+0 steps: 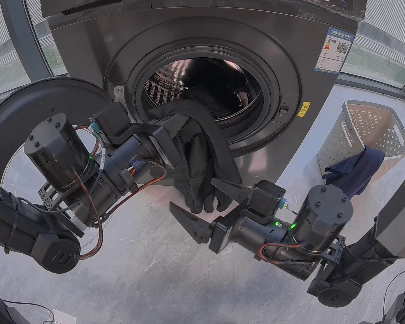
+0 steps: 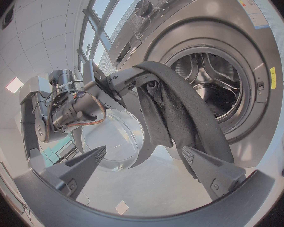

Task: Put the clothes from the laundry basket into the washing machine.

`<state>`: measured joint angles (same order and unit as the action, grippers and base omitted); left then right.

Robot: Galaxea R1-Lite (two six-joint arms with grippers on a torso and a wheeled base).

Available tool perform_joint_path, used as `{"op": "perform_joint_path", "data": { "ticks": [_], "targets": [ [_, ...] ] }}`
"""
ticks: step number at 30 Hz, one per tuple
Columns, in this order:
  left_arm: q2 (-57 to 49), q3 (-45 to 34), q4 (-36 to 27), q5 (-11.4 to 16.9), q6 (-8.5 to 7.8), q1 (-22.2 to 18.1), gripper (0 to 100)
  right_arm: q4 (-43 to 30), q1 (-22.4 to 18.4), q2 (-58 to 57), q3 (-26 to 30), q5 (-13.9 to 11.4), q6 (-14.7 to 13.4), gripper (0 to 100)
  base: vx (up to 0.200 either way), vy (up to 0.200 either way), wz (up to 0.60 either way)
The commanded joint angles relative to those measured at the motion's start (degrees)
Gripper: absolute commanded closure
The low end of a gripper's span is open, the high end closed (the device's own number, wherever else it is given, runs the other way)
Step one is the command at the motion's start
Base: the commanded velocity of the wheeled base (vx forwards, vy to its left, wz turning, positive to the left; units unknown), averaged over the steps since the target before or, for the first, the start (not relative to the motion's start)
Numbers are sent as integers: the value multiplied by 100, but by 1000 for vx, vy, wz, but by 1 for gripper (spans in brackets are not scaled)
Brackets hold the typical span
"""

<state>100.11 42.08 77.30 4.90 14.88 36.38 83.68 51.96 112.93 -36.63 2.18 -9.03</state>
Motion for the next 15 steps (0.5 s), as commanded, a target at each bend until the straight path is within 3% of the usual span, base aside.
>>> {"op": "perform_joint_path", "data": {
  "ticks": [1,8,15],
  "targets": [
    [-70,-60,4,2,6,1,100,-36,-247,669,-740,-42,-151,0,0,0,0],
    [-273,-192,-4,11,-3,19,100,26,-643,1170,-1557,-25,-380,0,0,0,0],
    [-361,-253,-13,11,-3,10,100,-18,-898,1152,-1777,45,-740,0,0,0,0]
  ]
}}
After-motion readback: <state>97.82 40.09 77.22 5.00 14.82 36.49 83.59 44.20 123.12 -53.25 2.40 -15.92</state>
